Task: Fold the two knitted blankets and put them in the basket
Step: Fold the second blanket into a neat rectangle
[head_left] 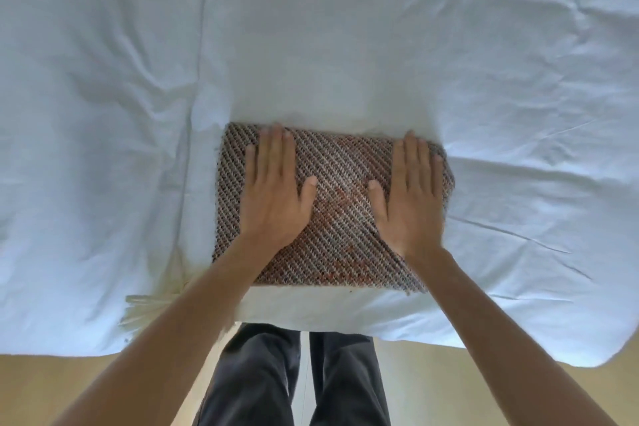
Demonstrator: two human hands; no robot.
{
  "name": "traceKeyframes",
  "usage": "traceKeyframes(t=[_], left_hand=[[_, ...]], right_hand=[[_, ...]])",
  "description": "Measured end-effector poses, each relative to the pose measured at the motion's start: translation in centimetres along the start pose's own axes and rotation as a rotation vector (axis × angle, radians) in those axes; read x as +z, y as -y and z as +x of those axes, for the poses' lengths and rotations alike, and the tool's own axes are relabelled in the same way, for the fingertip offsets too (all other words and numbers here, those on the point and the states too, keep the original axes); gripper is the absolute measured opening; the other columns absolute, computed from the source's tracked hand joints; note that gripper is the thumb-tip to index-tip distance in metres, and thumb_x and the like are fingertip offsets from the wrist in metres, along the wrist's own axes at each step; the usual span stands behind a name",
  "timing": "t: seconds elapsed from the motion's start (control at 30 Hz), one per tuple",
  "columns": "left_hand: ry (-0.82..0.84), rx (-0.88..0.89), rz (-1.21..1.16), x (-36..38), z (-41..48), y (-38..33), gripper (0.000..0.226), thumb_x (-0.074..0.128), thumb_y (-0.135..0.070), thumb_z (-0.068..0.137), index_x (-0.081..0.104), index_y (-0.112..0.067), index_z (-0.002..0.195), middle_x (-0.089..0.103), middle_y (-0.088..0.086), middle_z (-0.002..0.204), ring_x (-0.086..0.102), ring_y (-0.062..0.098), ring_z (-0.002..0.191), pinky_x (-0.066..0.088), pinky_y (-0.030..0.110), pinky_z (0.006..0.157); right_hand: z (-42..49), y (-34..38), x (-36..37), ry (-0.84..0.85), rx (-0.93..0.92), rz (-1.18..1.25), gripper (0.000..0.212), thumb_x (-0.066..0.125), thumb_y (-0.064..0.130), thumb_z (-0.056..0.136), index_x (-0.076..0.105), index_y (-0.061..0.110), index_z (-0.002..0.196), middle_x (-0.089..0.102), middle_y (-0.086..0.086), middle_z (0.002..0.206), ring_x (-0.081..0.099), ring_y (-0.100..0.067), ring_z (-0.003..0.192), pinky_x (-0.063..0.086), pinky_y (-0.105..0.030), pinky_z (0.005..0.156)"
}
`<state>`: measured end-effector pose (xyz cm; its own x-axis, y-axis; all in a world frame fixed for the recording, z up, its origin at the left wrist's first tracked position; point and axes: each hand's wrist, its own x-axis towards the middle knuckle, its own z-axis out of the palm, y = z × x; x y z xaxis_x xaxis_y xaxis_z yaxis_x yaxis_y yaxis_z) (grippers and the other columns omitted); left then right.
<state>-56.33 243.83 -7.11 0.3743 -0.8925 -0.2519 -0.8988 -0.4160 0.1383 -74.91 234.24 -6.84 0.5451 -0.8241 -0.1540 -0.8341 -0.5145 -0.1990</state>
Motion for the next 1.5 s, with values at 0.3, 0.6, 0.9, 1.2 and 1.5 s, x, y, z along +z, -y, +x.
traceKeyframes(t=[0.3,0.6,0.9,1.2,1.5], left_hand=[[0.098,-0.044,0.008,3.4,-0.5,3.8,0.073,0.01,-0.05,0.095,-0.007,-0.001,0.147,-0.005,0.02,0.157,-0.008,0.029,0.146,0.003,0.046,0.119],[-0.051,0.113,-0.092,1.0,-5.0,-1.5,0.071,0.017,-0.044,0.098,0.001,0.003,0.149,-0.005,0.021,0.157,-0.003,0.032,0.146,0.003,0.047,0.119],[0.106,0.152,0.018,4.8,-5.2,-2.3,0.068,0.011,-0.043,0.098,0.0,0.001,0.148,0.0,0.02,0.158,-0.004,0.029,0.146,0.0,0.043,0.119],[0.063,-0.084,-0.044,3.3,-7.2,2.4,0.07,0.015,-0.043,0.097,0.002,0.002,0.148,0.001,0.021,0.157,-0.002,0.031,0.146,0.005,0.046,0.119],[0.056,-0.372,-0.378,1.1,-7.7,3.2,0.073,0.024,-0.051,0.095,-0.003,-0.011,0.151,-0.001,0.017,0.158,0.0,0.03,0.146,0.01,0.047,0.118]], right_hand=[[-0.5,-3.3,4.1,0.11,0.117,0.013,0.07,0.018,0.045,0.097,0.006,-0.002,0.148,0.002,-0.021,0.157,-0.003,-0.03,0.145,0.011,-0.047,0.118],[-3.1,2.9,0.5,-0.013,-0.06,0.065,0.068,0.02,0.044,0.098,0.007,0.0,0.148,0.001,-0.017,0.157,-0.001,-0.029,0.145,0.0,-0.044,0.118],[-3.8,3.5,4.4,0.175,-0.078,-0.005,0.065,0.021,0.039,0.098,0.006,0.001,0.148,0.003,-0.017,0.157,-0.002,-0.026,0.146,-0.003,-0.042,0.119],[-6.5,-2.0,2.7,0.03,0.074,0.075,0.063,0.022,0.038,0.098,0.015,-0.001,0.147,0.013,-0.021,0.156,0.007,-0.031,0.145,0.012,-0.048,0.117],[-7.4,-1.7,0.9,0.029,0.238,0.282,0.07,0.038,0.039,0.095,0.01,0.005,0.15,0.007,-0.016,0.157,0.006,-0.029,0.145,0.011,-0.043,0.118]])
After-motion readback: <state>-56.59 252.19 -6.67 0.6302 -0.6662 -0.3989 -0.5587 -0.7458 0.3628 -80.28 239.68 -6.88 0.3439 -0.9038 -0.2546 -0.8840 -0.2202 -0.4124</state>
